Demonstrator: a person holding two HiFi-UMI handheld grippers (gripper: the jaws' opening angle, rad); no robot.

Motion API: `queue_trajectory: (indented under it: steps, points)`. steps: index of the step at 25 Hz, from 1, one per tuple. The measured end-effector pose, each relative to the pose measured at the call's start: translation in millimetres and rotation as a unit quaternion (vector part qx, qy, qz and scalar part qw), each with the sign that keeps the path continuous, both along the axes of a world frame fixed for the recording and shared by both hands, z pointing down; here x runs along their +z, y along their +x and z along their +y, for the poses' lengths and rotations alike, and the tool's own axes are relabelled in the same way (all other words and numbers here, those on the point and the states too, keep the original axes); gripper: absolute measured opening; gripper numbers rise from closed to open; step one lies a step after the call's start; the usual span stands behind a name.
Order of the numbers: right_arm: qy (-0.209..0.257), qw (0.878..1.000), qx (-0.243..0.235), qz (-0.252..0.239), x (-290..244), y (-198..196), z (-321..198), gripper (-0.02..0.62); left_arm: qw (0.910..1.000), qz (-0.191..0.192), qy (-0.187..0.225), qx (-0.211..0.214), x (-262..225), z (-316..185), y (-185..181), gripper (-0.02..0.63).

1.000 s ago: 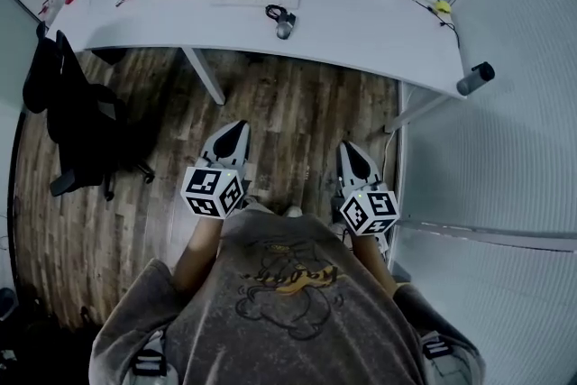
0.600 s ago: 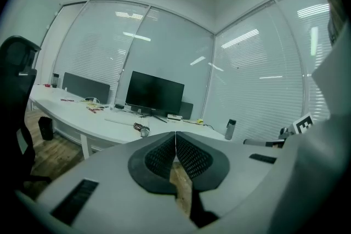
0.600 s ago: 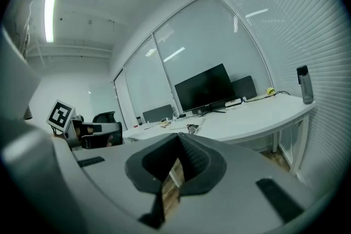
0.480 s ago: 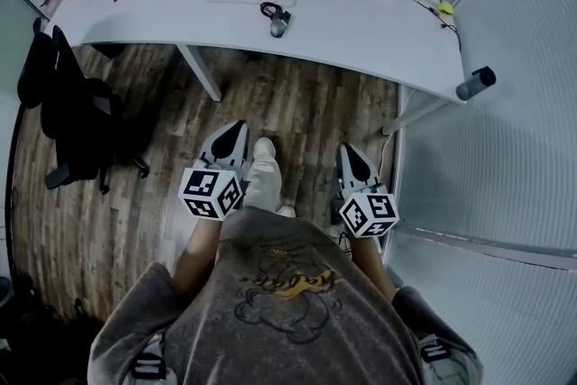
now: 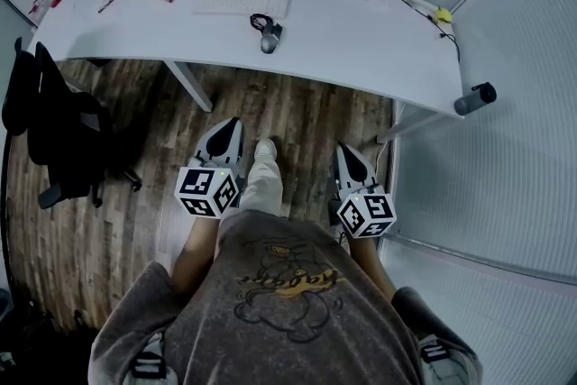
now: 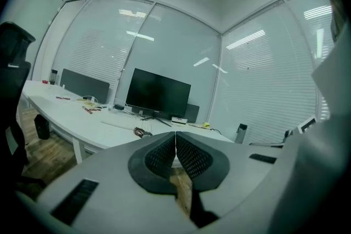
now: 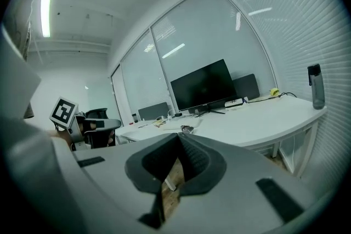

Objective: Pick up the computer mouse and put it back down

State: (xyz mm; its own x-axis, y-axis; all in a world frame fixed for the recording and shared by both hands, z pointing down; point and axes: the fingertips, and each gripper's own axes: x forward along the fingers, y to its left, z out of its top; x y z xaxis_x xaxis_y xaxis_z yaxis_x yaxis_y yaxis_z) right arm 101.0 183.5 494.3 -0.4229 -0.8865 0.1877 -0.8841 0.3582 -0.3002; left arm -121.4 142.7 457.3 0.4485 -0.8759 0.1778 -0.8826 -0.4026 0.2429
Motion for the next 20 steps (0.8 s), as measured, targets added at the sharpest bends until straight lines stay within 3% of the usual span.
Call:
queue_trajectory:
  steps: [20]
  points:
    - [-0.013, 1.000, 0.016, 0.021, -13.2, -12.7, -235.0, 0.006, 0.9995, 0.004, -0.003, 0.031, -12.6, -252.3, -11.5, 0.020]
